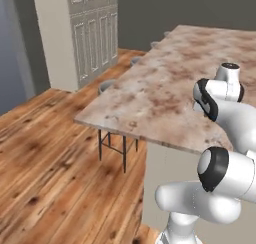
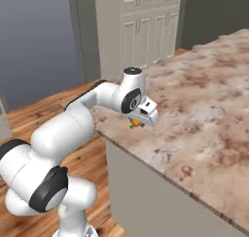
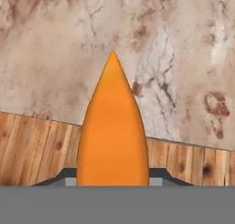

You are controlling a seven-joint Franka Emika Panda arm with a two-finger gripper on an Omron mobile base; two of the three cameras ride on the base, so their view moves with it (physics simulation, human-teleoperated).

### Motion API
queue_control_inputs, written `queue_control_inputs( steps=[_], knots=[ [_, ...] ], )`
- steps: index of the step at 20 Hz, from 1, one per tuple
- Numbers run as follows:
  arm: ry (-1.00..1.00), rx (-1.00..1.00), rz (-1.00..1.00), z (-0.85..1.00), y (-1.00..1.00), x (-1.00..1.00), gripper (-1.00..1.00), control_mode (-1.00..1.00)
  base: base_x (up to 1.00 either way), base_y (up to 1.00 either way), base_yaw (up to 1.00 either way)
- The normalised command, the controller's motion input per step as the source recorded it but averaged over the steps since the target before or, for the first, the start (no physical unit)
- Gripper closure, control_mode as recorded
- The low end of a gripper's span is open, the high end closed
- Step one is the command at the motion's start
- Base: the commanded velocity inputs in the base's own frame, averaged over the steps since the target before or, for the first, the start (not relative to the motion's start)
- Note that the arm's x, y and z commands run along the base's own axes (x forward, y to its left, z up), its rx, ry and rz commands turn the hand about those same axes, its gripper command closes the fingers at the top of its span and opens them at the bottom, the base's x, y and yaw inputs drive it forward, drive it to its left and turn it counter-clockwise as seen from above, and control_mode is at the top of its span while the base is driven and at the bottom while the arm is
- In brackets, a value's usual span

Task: Turn on the sink faucet. Then move the carrot from the counter to the sink. Turn off the sink. Move the vegetable from the sink to the pot next to the stove. Finally move the pot to the rear left burner.

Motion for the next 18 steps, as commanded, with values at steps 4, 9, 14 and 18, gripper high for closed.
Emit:
queue_control_inputs(
  steps=[4,9,14,18],
  knots=[
    [0.00,0.00,0.00,0.00,0.00,0.00,1.00,1.00,0.00,-0.71,-0.50],
    [0.00,0.00,0.00,0.00,0.00,0.00,1.00,1.00,0.03,-0.68,-0.50],
    [0.00,0.00,0.00,0.00,0.00,0.00,1.00,1.00,0.05,-0.71,-0.50],
    [0.00,0.00,0.00,0.00,0.00,0.00,1.00,1.00,0.04,-0.75,-0.50]
  ],
)
